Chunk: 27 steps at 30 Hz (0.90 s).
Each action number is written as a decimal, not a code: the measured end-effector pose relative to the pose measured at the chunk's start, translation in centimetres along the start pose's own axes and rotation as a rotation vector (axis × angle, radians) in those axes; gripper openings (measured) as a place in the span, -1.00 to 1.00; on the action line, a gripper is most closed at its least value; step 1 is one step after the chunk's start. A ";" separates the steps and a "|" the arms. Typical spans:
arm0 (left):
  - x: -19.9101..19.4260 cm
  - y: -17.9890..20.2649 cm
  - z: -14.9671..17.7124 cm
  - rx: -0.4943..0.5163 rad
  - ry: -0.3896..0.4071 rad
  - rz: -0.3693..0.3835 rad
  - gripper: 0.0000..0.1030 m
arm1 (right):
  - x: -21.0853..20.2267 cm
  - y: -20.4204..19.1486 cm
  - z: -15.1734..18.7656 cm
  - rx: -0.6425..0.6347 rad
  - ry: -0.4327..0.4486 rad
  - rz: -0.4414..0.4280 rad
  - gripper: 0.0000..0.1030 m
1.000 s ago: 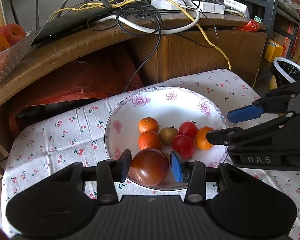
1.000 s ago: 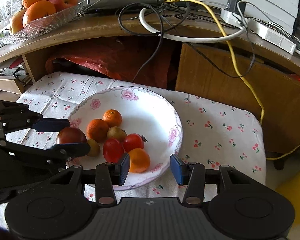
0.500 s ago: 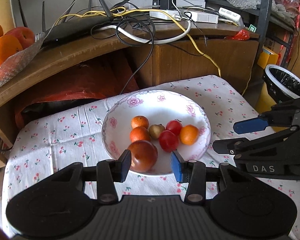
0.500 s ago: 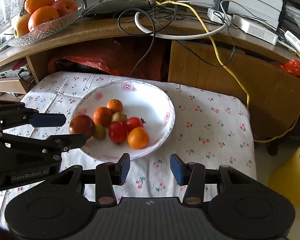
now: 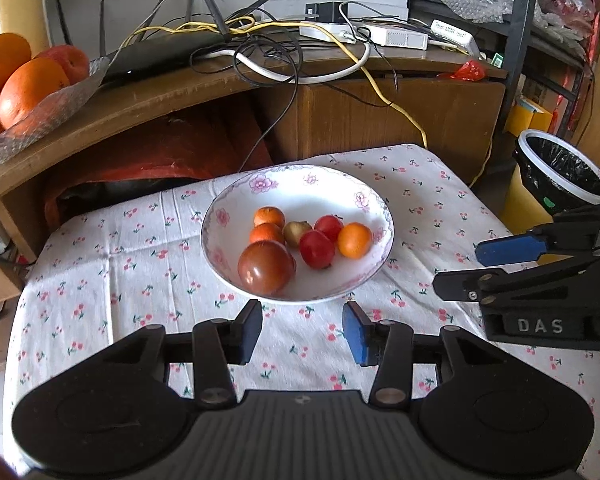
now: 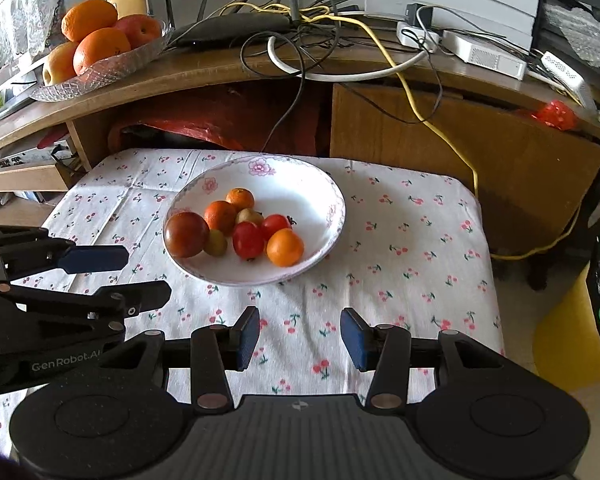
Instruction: Organize fruits
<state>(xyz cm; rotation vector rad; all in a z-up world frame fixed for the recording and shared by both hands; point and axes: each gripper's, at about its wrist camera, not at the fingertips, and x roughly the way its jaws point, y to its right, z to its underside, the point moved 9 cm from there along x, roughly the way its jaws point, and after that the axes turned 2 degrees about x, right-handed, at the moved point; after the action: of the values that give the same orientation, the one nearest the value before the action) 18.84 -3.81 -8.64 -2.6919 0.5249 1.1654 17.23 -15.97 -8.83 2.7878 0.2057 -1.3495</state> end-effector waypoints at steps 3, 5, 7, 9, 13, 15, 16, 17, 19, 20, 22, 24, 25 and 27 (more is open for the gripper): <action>-0.4 0.2 0.6 -0.023 -0.004 0.002 0.05 | -0.6 -0.1 0.6 0.013 -0.001 -0.005 -0.20; -0.7 0.4 1.0 -0.030 -0.002 -0.001 0.06 | -1.0 -0.3 1.1 0.015 -0.002 -0.009 -0.20; -1.0 0.7 1.4 -0.031 -0.001 -0.002 0.09 | -1.3 -0.6 1.5 0.014 -0.003 -0.013 -0.20; -1.3 1.0 1.8 -0.038 -0.002 -0.002 0.11 | -1.6 -0.8 1.9 0.015 -0.006 -0.017 -0.20; -1.9 1.4 2.4 -0.049 0.001 -0.003 0.12 | -2.2 -0.9 2.4 0.026 -0.004 -0.019 -0.20; -2.3 1.6 2.6 -0.055 0.008 -0.005 0.13 | -2.5 -0.9 2.7 0.030 -0.003 -0.019 -0.19; -2.5 1.6 2.6 -0.058 0.011 -0.006 0.13 | -2.6 -0.9 2.9 0.031 -0.003 -0.020 -0.19; -2.7 1.7 2.8 -0.061 0.011 -0.006 0.13 | -2.7 -0.9 3.0 0.033 -0.002 -0.020 -0.19; -3.0 1.8 3.0 -0.061 0.013 -0.012 0.14 | -3.0 -1.0 3.3 0.038 0.000 -0.022 -0.19; -3.1 1.9 3.1 -0.062 0.014 -0.015 0.14 | -3.2 -1.0 3.4 0.039 0.000 -0.022 -0.19; -3.4 2.0 3.3 -0.062 0.015 -0.016 0.15 | -3.5 -1.2 3.7 0.042 0.002 -0.024 -0.19; -3.8 2.1 3.6 -0.065 0.021 -0.020 0.18 | -3.8 -1.4 4.1 0.044 0.004 -0.027 -0.19; -3.9 2.2 3.7 -0.065 0.022 -0.020 0.21 | -4.0 -1.4 4.2 0.044 0.005 -0.028 -0.19; -4.3 2.3 3.9 -0.062 0.025 -0.026 0.28 | -4.3 -1.7 4.4 0.044 0.007 -0.031 -0.19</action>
<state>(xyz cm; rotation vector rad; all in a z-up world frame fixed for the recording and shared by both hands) 12.66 -3.73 -8.18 -2.7605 0.4632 1.1615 10.94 -15.17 -8.17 2.8364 0.2230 -1.3679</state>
